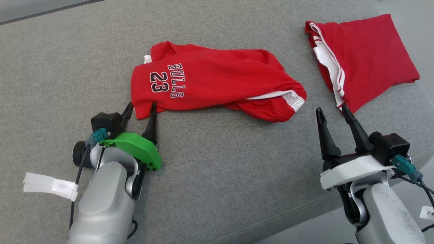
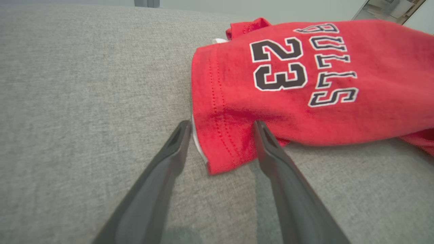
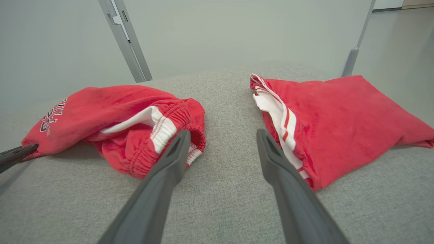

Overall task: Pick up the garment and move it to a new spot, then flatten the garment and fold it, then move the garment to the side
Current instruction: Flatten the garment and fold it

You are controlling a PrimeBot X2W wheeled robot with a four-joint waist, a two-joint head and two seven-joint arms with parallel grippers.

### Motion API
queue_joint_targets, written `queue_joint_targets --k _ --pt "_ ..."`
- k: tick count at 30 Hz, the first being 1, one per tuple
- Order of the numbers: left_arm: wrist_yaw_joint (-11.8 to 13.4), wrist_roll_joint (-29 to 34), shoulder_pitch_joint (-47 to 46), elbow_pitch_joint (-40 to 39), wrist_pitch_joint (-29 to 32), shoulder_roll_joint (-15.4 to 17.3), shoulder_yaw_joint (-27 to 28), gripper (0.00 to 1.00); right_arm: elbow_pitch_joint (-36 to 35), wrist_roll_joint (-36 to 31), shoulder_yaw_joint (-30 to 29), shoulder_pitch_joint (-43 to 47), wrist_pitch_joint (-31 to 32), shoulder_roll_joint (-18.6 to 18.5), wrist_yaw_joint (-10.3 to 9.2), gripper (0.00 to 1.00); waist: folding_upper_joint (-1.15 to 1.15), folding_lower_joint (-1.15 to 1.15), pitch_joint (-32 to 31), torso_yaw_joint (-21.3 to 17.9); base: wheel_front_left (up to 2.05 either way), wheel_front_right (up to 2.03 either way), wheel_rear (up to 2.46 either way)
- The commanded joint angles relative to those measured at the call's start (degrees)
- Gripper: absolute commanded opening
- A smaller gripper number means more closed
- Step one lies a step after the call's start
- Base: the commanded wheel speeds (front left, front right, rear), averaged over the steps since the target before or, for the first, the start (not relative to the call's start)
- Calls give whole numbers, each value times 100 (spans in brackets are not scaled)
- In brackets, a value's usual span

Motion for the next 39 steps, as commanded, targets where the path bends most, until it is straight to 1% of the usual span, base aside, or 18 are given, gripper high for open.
queue_joint_targets --k 1,2,8,13,14,15,18,23,27,30,32,35,37,39 --pt "-45 62 43 -15 21 11 -6 33 -6 -12 -30 -40 -13 15 -4 100 0 0 -16 10 0 0 0" --pt "-47 78 71 -99 19 12 32 0 5 -25 -41 -32 -13 21 -4 100 0 0 -27 18 0 0 0" --pt "-84 207 302 -645 13 20 73 0 108 -19 -109 72 -14 25 -4 100 0 0 -208 149 0 0 0" --pt "-83 382 704 -1466 13 18 93 0 220 -17 -161 220 -14 41 -3 100 0 0 -568 463 0 0 0" --pt "-86 366 938 -1819 13 18 33 0 293 -14 -155 318 -14 54 -3 100 0 0 -792 664 0 0 0" --pt "-87 376 1056 -2007 12 17 0 0 327 -11 -146 373 -14 61 -4 100 0 0 -907 778 0 0 0" --pt "-88 399 1388 -2485 12 17 -69 0 433 16 -140 503 -13 89 -3 100 0 0 -1225 1163 0 0 0" --pt "-89 506 1826 -3228 12 17 -205 0 578 72 -278 778 -14 162 -4 100 0 0 -1649 1918 0 0 0" --pt "-90 685 2182 -3711 13 101 -262 0 640 146 -358 950 -14 275 -3 100 0 0 -1816 2427 0 0 0" --pt "-89 790 2432 -4036 13 236 -293 0 647 156 -370 1018 -14 349 -3 100 0 0 -1822 2687 0 0 0" --pt "-89 869 2605 -4233 13 318 -266 0 656 172 -389 1036 -14 382 -3 100 0 0 -1803 2795 0 0 0" --pt "-89 932 2759 -4364 13 387 -224 0 653 176 -397 1013 -14 395 -3 100 0 0 -1763 2833 0 0 0" --pt "-89 977 2845 -4432 13 436 -205 0 652 180 -358 964 -14 410 -3 100 0 0 -1710 2808 0 0 0" --pt "-77 1005 2887 -4353 12 476 -187 0 668 183 -289 882 -14 416 -3 100 0 0 -1627 2694 0 0 0"
